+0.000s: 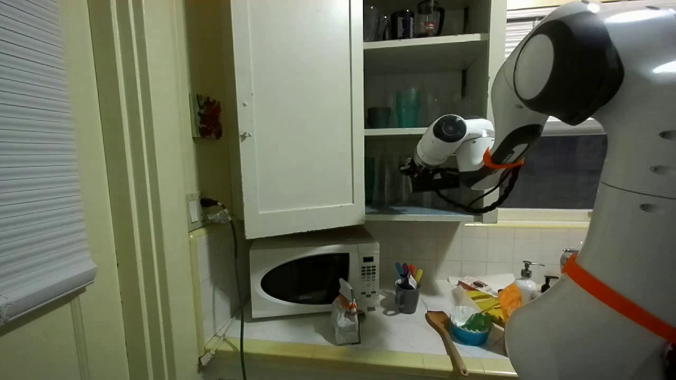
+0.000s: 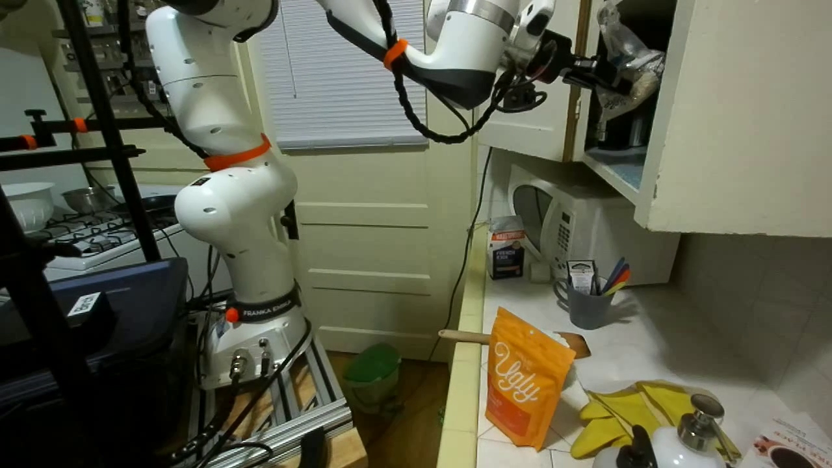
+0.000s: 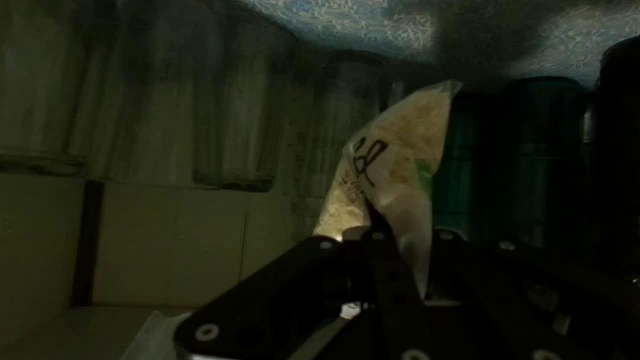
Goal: Put the plastic in the top cabinet
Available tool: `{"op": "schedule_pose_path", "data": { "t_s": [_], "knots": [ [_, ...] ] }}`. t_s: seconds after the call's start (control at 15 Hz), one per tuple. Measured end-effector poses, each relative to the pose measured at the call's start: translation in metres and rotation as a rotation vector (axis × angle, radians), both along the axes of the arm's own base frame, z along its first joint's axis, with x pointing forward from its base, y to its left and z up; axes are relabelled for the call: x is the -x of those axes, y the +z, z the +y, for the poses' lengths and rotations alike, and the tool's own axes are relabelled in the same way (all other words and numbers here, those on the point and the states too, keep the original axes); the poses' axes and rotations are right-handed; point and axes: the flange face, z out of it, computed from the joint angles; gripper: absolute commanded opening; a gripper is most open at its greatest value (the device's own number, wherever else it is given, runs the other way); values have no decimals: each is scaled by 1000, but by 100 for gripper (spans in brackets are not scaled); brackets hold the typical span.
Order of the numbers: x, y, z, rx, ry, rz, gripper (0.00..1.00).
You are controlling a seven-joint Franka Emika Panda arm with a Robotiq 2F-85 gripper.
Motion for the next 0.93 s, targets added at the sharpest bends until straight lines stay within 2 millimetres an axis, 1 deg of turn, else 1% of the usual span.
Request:
{"op": "schedule_pose_path", "data": {
  "t_s": [0.2,0.27,0.33,0.4,0.47,0.6,0.8,0.87,0.93],
  "knots": [
    [-31,2,1,3,34,-9,3],
    [-40,1,2,7,46,-9,27],
    [-49,1,2,9,55,-10,38],
    [-57,0,2,6,59,-12,44],
    [-64,-3,1,4,63,-11,53],
    [-74,-8,-2,0,68,-4,66],
    [-77,-11,-7,2,66,6,91],
    [-76,-9,-8,12,67,9,97],
    [-73,-7,-8,23,69,13,100]
  ]
}}
